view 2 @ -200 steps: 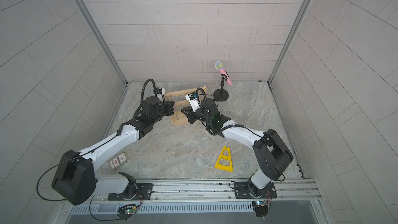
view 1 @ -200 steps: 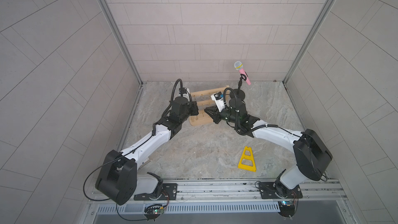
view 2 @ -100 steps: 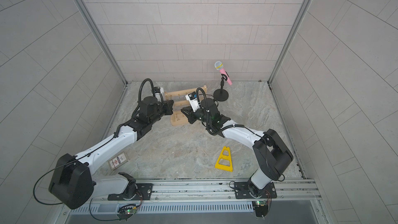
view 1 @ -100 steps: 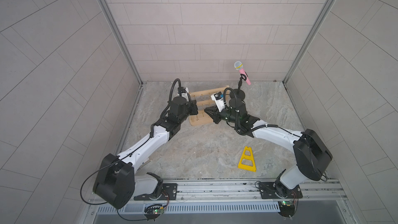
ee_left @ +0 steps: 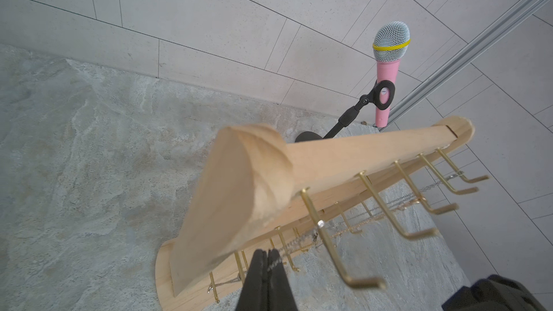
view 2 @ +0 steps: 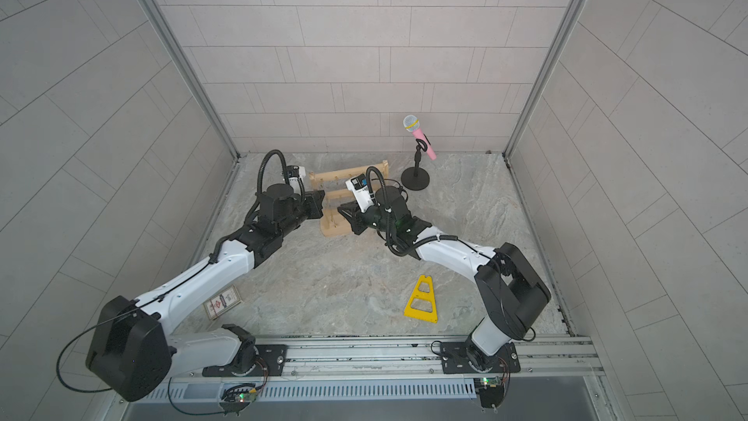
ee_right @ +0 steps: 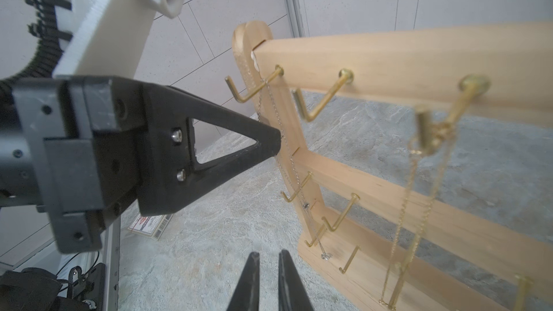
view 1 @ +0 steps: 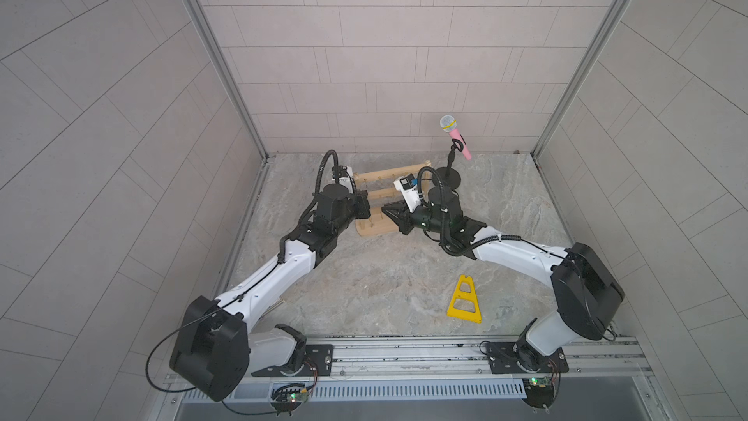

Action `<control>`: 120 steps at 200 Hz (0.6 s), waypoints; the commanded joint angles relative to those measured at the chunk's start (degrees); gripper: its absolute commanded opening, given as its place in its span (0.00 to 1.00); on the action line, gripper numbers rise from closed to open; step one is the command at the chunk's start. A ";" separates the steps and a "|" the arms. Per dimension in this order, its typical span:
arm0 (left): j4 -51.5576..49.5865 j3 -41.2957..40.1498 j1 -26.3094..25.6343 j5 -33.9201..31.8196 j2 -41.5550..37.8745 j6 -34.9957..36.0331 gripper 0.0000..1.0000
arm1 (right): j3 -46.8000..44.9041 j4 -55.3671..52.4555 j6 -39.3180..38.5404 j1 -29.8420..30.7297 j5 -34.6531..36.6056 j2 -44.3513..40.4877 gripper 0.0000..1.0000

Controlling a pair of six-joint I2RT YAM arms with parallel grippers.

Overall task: Hang the necklace on the jewelry display stand
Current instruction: Hang the necklace on the stand.

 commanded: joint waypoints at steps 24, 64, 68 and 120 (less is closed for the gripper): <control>-0.13 -0.37 -0.26 1.55 -1.15 -0.72 0.00 | 1.13 0.37 -0.67 0.35 0.49 0.80 0.16; -0.13 -0.81 -0.30 4.47 -1.75 -2.29 0.00 | 0.96 0.42 -0.60 0.35 0.65 0.89 0.16; -0.11 -0.89 -0.23 4.53 -1.92 -2.40 0.00 | 0.97 0.40 -0.68 0.35 0.64 0.91 0.16; -1.96 -1.01 -0.22 4.87 -3.28 -1.94 0.00 | 1.20 0.77 -0.24 0.37 0.54 1.24 0.16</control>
